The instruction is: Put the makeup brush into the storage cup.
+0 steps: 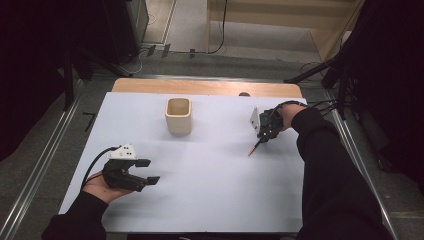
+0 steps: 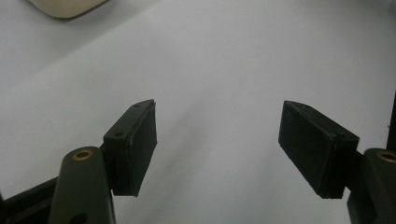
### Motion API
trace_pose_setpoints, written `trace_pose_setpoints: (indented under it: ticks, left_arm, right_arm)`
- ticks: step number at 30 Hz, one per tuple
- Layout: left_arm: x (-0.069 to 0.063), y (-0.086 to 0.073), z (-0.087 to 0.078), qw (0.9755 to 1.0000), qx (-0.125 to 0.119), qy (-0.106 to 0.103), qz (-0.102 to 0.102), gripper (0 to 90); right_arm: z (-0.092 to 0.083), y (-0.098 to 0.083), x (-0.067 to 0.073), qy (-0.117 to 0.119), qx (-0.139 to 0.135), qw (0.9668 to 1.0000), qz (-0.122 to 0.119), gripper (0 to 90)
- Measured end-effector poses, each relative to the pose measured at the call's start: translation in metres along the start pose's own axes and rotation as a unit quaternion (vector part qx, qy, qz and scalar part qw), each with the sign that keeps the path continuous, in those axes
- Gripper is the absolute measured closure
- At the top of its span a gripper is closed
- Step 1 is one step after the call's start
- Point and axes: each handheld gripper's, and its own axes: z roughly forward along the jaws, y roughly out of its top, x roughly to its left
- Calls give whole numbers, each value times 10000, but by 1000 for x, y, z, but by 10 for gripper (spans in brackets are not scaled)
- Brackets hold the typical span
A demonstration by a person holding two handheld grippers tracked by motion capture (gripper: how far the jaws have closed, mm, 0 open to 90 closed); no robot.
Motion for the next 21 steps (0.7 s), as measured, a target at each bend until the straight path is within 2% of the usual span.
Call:
trace_pose_setpoints:
  ticks: [9, 15, 16, 21]
  left_arm:
    - [0, 0, 1, 10000, -3, 9, -6, 285]
    - [-1, 0, 0, 10000, -60, -1, 11, 285]
    - [-1, 0, 0, 10000, -53, 1, 9, 285]
    - [-1, 0, 1, 10000, -11, 14, 0, 285]
  right_arm:
    - [0, 2, 1, 71, 1, 10000, 1, 847]
    - [0, 2, 0, 77, -15, 10000, 27, 851]
    - [0, 1, 0, 95, -24, 9999, 107, 851]
    - [-1, 1, -1, 111, -34, 9999, 102, 853]
